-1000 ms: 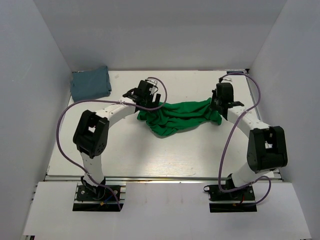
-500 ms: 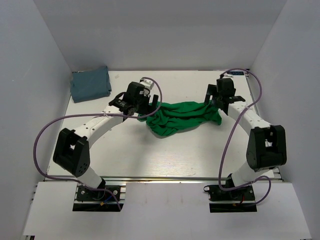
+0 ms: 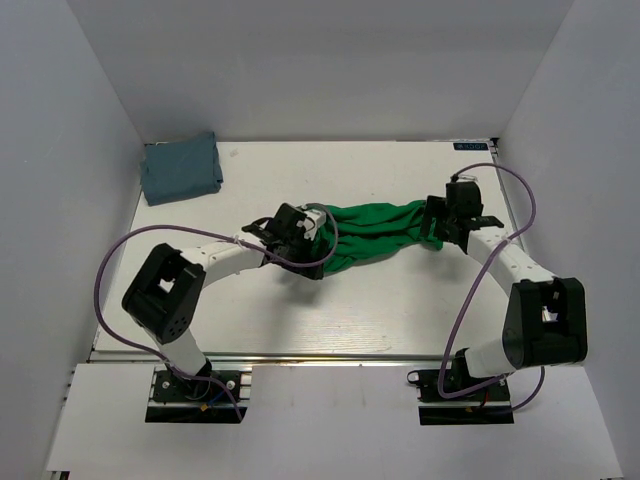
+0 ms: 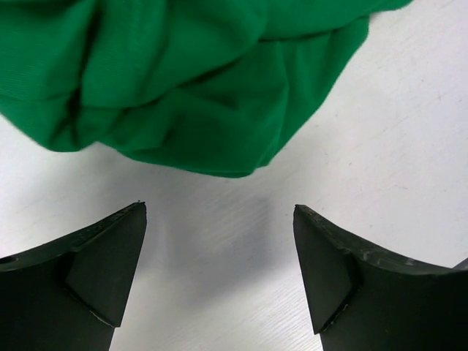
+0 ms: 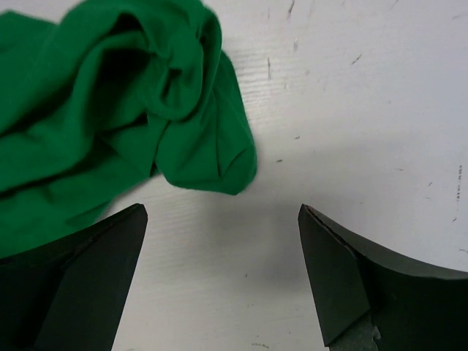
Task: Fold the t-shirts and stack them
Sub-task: Flatten out the tshirt
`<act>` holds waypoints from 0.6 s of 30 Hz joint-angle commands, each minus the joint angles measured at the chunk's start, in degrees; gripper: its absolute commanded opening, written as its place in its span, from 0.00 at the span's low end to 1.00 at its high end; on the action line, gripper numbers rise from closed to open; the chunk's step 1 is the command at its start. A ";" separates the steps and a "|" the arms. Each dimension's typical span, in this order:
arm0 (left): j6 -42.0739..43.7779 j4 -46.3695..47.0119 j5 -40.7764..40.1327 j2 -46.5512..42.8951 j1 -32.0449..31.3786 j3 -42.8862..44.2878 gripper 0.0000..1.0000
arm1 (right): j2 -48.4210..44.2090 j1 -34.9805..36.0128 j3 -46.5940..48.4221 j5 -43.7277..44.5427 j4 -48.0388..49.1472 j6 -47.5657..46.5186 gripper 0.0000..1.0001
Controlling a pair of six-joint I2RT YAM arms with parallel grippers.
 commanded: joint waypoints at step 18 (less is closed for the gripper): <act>-6.42 11.30 -3.28 2.86 -1.21 -0.08 0.00 | 9.41 -0.82 -0.02 -3.21 5.09 -5.65 0.84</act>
